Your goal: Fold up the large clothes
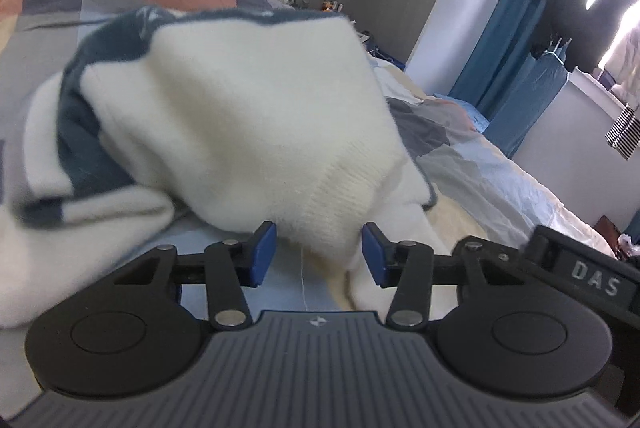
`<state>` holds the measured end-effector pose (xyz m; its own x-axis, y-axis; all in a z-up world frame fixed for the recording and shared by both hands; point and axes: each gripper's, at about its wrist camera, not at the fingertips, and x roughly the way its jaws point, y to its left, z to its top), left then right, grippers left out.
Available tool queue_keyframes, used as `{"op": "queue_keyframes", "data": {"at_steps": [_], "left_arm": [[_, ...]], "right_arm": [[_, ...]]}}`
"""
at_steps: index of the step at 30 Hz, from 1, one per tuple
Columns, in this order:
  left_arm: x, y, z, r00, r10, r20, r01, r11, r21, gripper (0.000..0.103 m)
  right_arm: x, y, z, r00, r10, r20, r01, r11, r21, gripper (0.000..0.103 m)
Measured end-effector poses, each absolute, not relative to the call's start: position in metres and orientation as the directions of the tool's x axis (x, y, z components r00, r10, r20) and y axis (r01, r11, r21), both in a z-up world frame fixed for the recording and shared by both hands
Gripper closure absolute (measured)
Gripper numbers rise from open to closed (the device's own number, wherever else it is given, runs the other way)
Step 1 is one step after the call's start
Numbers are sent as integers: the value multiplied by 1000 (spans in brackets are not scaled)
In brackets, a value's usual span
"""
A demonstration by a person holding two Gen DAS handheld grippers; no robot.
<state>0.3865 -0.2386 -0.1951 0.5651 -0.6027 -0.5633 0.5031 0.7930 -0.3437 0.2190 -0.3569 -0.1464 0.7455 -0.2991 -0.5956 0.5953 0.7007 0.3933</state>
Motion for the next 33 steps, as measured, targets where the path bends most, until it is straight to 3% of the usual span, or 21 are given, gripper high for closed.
{"op": "queue_keyframes", "data": {"at_steps": [10, 13, 15, 19, 26, 33], "left_arm": [[393, -252, -205, 614, -560, -556, 447, 827, -340, 48], [393, -250, -204, 637, -544, -547, 420, 839, -345, 60], [392, -244, -199, 657, -530, -536, 401, 848, -347, 75], [393, -221, -184, 654, -546, -523, 377, 835, -401, 87], [381, -162, -136, 728, -496, -474, 324, 857, -399, 92], [358, -98, -84, 765, -462, -449, 298, 872, -390, 93]], "right_arm": [[215, -362, -149, 738, -308, -601, 613, 678, 405, 0], [214, -362, -149, 736, -308, -603, 614, 677, 405, 0], [214, -363, -150, 735, -307, -605, 616, 675, 406, 0], [213, -360, -150, 736, -307, -604, 613, 680, 401, 0], [222, -335, -147, 792, -193, -579, 489, 768, 413, 0], [222, -301, -132, 874, -22, -486, 268, 855, 444, 0]]}}
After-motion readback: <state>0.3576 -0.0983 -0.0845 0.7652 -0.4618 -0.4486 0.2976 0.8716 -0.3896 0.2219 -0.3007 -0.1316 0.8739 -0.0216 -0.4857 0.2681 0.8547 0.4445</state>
